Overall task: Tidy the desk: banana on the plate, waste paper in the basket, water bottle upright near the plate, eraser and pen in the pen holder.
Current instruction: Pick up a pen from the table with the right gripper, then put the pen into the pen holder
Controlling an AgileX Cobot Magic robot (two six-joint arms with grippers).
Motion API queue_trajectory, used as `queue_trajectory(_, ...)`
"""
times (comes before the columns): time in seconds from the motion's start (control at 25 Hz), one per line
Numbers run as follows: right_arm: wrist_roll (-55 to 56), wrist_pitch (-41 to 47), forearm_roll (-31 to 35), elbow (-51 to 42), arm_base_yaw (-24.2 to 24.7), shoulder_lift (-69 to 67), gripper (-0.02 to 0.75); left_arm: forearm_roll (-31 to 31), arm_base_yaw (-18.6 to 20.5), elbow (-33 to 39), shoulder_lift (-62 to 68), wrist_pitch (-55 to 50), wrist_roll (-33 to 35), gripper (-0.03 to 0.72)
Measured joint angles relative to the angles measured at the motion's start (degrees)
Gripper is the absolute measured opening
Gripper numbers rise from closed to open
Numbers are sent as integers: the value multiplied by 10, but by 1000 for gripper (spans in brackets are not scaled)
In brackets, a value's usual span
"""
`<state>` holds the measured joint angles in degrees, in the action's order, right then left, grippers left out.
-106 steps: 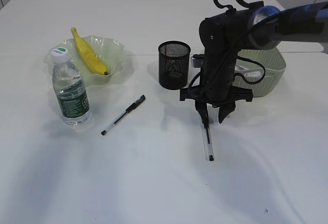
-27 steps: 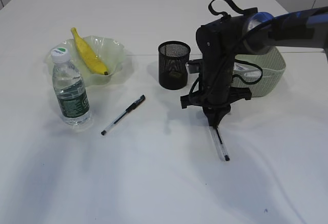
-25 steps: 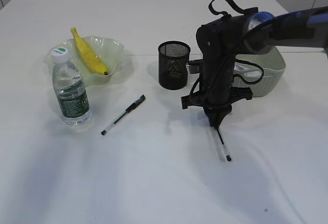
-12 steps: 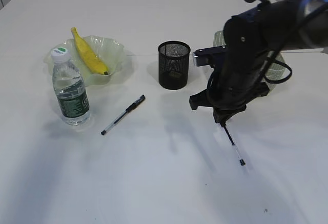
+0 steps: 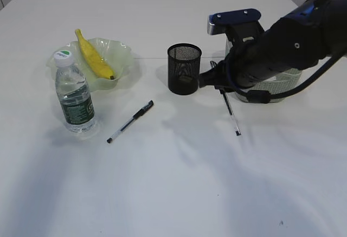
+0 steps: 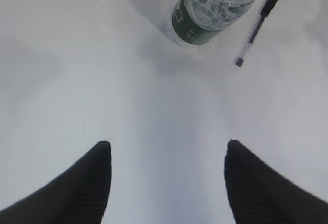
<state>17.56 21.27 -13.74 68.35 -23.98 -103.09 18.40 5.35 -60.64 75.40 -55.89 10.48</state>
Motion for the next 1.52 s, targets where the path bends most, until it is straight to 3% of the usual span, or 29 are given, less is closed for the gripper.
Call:
queue_trajectory(0.4, 0, -290, -17, 0, 6, -23, 53, 0, 0, 0, 0, 0, 0, 489)
queue_trajectory(0.52, 0, -341, -11, 1, 13, -44, 53, 0, 0, 0, 0, 0, 0, 489)
queue_trajectory(1.52, -41, -408, -5, 238, 53, -208, 53, 0, 0, 0, 0, 0, 0, 489)
